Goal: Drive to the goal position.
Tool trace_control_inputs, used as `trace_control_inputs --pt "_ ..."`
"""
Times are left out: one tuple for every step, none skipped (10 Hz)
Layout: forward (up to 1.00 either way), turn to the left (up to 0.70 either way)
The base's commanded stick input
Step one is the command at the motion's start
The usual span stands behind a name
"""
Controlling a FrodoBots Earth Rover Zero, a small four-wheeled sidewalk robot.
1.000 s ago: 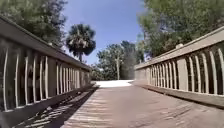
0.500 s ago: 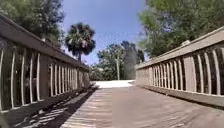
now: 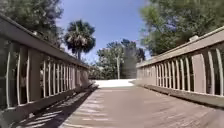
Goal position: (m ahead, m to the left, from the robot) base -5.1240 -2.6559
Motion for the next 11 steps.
trace_control_inputs --pt "0.04 -0.45" --pt "0.04 -0.45" --pt "0.04 -0.45" --pt "0.04 -0.45" --pt "0.04 -0.45" --pt "0.04 -0.45" --pt "0.04 -0.45" --pt "0.04 -0.45" --pt "0.04 -0.45" --pt "0.04 -0.45" --pt "0.04 -0.45"
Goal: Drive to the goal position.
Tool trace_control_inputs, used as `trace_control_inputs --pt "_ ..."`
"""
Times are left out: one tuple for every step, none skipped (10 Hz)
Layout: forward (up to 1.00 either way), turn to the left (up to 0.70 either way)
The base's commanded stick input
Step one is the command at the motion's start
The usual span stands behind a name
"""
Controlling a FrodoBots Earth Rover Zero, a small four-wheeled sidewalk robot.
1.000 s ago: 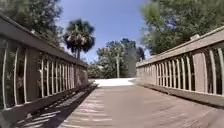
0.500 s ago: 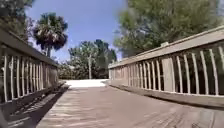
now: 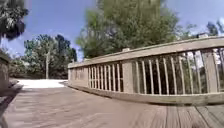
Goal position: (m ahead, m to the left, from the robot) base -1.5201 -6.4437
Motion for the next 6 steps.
trace_control_inputs --pt "0.04 -0.45" --pt "0.04 -0.45" --pt "0.04 -0.45" --pt "0.04 -0.45" --pt "0.04 -0.45" --pt "0.04 -0.45"
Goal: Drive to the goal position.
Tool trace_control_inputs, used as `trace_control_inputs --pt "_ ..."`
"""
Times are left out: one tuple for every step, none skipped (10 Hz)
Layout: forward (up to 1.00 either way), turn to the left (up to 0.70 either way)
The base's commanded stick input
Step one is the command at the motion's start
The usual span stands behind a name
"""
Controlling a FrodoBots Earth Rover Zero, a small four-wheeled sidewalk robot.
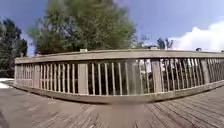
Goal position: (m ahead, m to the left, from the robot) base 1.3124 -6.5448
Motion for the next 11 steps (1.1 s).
trace_control_inputs --pt "0.04 -0.45" --pt "0.04 -0.45" --pt "0.04 -0.45" --pt "0.04 -0.45" --pt "0.04 -0.45" --pt "0.04 -0.45" --pt "0.04 -0.45" --pt "0.04 -0.45" --pt "0.04 -0.45" --pt "0.04 -0.25" --pt "0.14 0.04"
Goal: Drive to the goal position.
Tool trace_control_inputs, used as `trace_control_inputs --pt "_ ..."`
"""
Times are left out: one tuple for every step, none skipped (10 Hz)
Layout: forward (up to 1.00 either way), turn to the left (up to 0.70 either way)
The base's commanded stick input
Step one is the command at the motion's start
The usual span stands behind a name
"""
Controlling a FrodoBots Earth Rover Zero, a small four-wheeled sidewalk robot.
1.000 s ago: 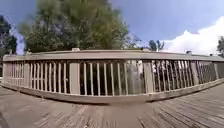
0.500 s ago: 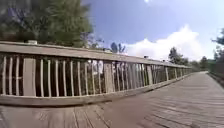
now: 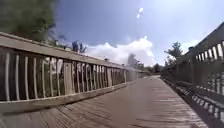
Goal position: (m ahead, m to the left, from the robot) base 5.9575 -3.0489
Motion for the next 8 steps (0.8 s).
trace_control_inputs --pt "0.45 0.02" --pt "0.45 0.02" --pt "0.45 0.02" --pt "0.45 0.02" --pt "0.45 0.02" --pt "0.45 0.02" --pt "0.45 0.02" --pt "0.45 0.02"
